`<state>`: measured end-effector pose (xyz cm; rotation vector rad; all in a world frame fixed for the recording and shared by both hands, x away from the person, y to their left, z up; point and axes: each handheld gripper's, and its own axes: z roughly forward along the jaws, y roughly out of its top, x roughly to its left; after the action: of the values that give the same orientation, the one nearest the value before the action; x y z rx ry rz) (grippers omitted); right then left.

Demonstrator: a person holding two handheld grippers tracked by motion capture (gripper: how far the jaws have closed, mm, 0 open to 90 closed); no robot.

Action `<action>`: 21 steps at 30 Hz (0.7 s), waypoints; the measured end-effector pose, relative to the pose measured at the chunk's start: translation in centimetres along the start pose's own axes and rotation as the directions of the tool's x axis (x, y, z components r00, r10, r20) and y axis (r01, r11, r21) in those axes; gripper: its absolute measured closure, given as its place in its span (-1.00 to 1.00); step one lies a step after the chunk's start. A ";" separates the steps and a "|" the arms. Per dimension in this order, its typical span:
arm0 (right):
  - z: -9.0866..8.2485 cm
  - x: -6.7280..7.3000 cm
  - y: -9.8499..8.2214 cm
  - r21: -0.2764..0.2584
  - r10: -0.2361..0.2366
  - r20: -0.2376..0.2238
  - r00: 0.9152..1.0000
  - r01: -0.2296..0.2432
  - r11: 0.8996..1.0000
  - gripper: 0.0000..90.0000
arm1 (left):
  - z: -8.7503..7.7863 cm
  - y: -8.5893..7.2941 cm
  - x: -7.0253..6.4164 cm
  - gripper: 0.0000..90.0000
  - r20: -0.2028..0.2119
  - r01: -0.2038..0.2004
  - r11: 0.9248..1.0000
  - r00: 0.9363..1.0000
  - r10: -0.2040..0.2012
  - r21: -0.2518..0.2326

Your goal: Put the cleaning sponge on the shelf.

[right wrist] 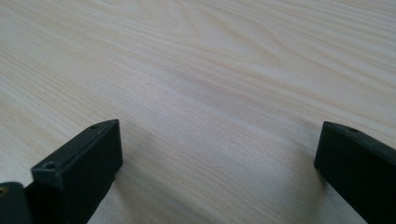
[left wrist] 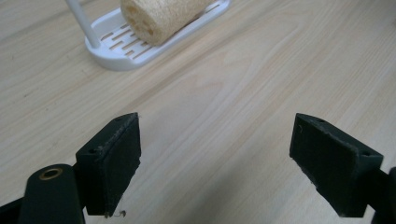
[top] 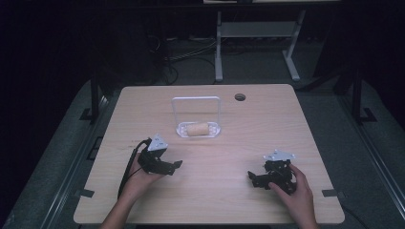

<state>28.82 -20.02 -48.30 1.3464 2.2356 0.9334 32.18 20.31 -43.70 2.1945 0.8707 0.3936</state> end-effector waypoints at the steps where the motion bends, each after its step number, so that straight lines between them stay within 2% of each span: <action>1: 0.0 0.0 0.0 0.001 0.000 0.000 1.000 0.000 1.000 -0.99 | -0.1 -0.2 0.0 -0.64 -0.001 -0.001 1.000 1.000 0.001 -0.001; 15: 0.0 0.0 0.0 0.000 0.000 0.000 1.000 0.000 1.000 -0.99 | -1.9 -2.8 -0.1 -0.64 -0.035 0.005 1.000 0.999 -0.006 -0.029; 21: 0.0 0.0 0.0 0.001 0.003 0.000 1.000 -0.003 1.000 -0.99 | -2.4 -3.9 0.0 -0.64 -0.053 0.003 1.000 0.999 -0.003 -0.008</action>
<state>28.81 -20.00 -48.28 1.3508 2.2352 0.9333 29.14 23.59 -44.89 2.1837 0.8992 0.4553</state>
